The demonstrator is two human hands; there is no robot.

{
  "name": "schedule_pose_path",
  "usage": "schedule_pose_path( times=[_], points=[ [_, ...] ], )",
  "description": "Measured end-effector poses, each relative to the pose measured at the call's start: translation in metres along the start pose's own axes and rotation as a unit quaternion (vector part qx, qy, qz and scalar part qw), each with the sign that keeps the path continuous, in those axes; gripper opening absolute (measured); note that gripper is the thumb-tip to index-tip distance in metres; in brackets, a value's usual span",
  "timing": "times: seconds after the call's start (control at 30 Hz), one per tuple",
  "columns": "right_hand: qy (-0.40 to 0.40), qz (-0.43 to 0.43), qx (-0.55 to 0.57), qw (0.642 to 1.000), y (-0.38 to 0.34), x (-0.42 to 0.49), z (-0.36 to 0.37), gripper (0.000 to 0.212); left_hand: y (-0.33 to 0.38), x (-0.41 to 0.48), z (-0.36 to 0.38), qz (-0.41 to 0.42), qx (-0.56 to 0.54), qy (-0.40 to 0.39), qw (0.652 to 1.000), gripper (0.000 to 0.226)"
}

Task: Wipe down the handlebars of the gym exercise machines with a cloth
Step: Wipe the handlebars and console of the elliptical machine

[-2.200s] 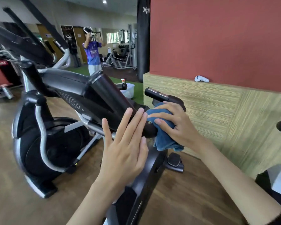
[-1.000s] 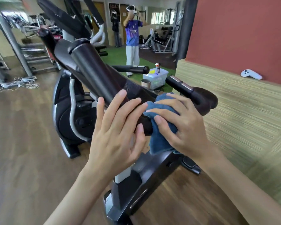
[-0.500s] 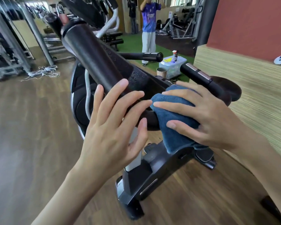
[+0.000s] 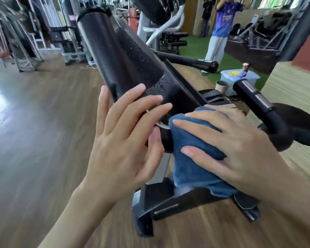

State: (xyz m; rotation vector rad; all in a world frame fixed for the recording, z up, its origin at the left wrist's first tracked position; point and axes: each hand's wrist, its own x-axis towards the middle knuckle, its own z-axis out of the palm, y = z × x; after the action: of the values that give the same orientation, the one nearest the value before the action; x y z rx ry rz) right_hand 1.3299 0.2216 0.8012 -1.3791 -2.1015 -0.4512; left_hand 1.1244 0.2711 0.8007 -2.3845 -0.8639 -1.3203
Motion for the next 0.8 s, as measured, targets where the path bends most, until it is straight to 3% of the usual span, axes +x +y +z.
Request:
schedule_pose_path(
  times=[0.2,0.47,0.67,0.8],
  points=[
    [-0.017,0.052,0.067,0.996,0.041,-0.035,-0.01,0.047,0.029,-0.004,0.009,-0.036,0.04,-0.081,0.995,0.03],
    [0.056,0.007,0.013,0.998,0.025,-0.021,0.006,0.048,0.051,-0.008,0.008,-0.097,0.118,-0.104,0.983,0.031],
    [0.016,0.02,0.091,0.996,0.052,-0.038,-0.002,0.047,0.06,-0.002,0.012,-0.111,0.132,-0.11,0.979,0.032],
    [0.028,0.021,0.086,0.996,0.078,-0.056,-0.007,0.042,0.068,-0.001,0.019,-0.117,0.116,-0.101,0.981,0.033]
  ],
)
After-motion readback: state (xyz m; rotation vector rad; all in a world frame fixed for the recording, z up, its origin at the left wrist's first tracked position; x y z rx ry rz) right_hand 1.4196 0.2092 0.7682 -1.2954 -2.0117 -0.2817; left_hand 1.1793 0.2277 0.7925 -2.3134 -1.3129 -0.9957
